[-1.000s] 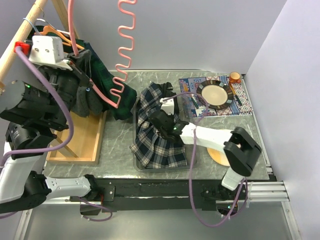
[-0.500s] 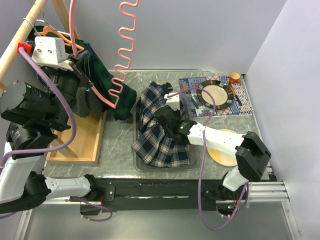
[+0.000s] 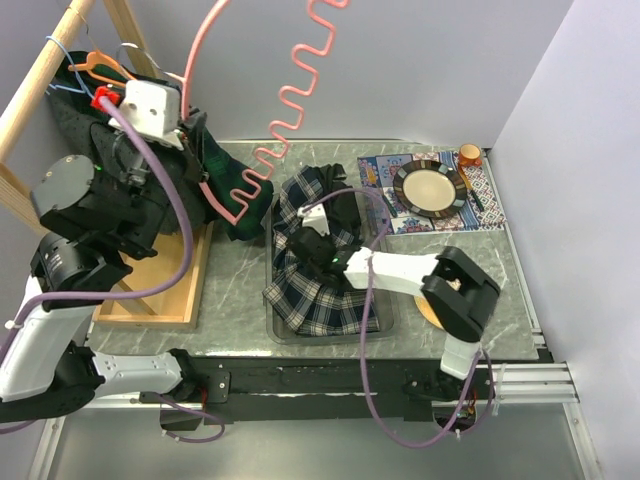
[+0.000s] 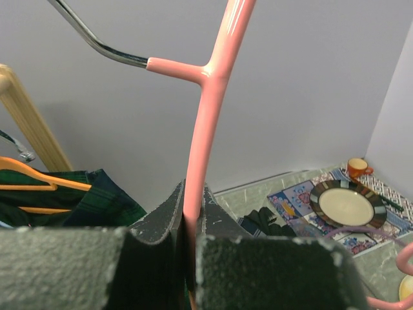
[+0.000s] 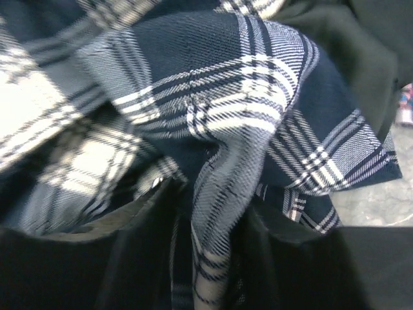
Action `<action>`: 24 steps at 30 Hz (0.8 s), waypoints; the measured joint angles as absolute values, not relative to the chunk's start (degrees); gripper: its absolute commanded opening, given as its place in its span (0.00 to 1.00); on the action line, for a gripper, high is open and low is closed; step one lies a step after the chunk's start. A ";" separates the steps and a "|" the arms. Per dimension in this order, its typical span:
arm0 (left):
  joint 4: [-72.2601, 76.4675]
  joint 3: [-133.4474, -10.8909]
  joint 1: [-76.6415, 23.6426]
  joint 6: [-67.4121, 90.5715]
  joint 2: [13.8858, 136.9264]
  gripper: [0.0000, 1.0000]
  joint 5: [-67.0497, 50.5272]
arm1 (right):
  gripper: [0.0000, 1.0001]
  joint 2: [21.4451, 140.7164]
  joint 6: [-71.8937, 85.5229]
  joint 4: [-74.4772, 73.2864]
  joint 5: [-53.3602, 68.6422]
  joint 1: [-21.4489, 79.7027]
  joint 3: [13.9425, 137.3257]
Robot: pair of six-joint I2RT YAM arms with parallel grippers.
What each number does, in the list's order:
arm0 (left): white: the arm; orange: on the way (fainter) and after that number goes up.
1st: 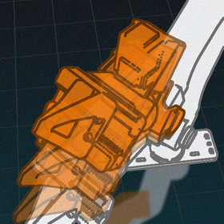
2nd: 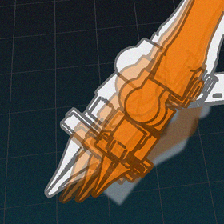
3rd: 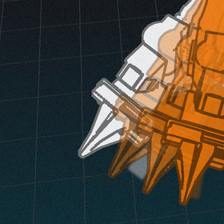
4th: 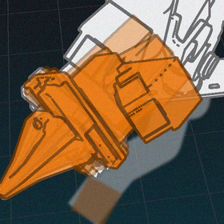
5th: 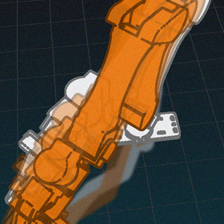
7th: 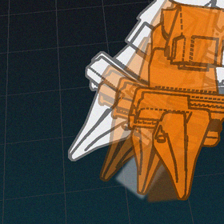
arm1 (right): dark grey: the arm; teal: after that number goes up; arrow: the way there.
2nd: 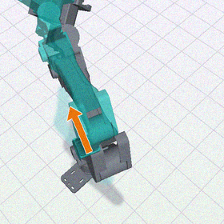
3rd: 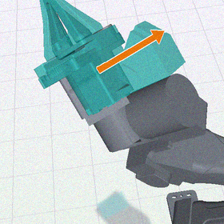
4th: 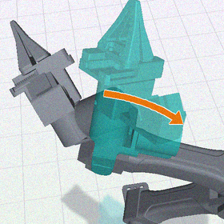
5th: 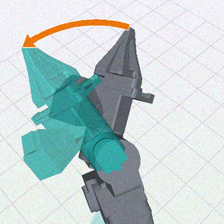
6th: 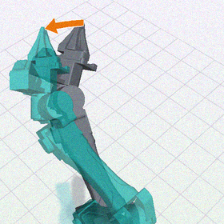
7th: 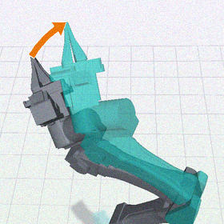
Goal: Remove the skirt from the hanger
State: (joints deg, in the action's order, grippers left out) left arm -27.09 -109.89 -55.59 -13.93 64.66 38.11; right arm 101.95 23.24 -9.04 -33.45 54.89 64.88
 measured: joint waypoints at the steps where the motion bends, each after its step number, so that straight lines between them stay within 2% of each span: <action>1: -27.49 -109.82 -55.59 -13.98 64.73 0.01 37.78 | 0.56 100.36 23.05 -9.65 -31.86 54.76 64.95; 6: -27.70 -108.20 -55.59 -14.09 63.99 0.01 37.85 | 0.56 92.49 23.31 -12.91 -25.28 53.69 68.79; 11: -28.12 -107.87 -55.59 -13.56 63.57 0.01 37.26 | 0.55 90.54 24.14 -7.20 -22.94 50.09 70.70; 16: -27.44 -106.96 -55.59 -12.75 61.82 0.01 35.86 | 0.60 98.74 24.16 -1.72 -24.49 44.99 76.60; 21: -26.79 -106.34 -55.59 -12.84 61.06 0.01 36.03 | 0.56 109.10 25.61 -1.13 -25.67 44.53 84.01; 24: -26.72 -106.04 -55.59 -12.84 60.99 0.01 36.45 | 0.52 111.79 27.31 -1.39 -26.26 45.15 82.39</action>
State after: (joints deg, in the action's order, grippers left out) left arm -26.72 -106.04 -55.59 -12.84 60.99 36.45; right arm 111.79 27.31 -1.39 -26.26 45.15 82.39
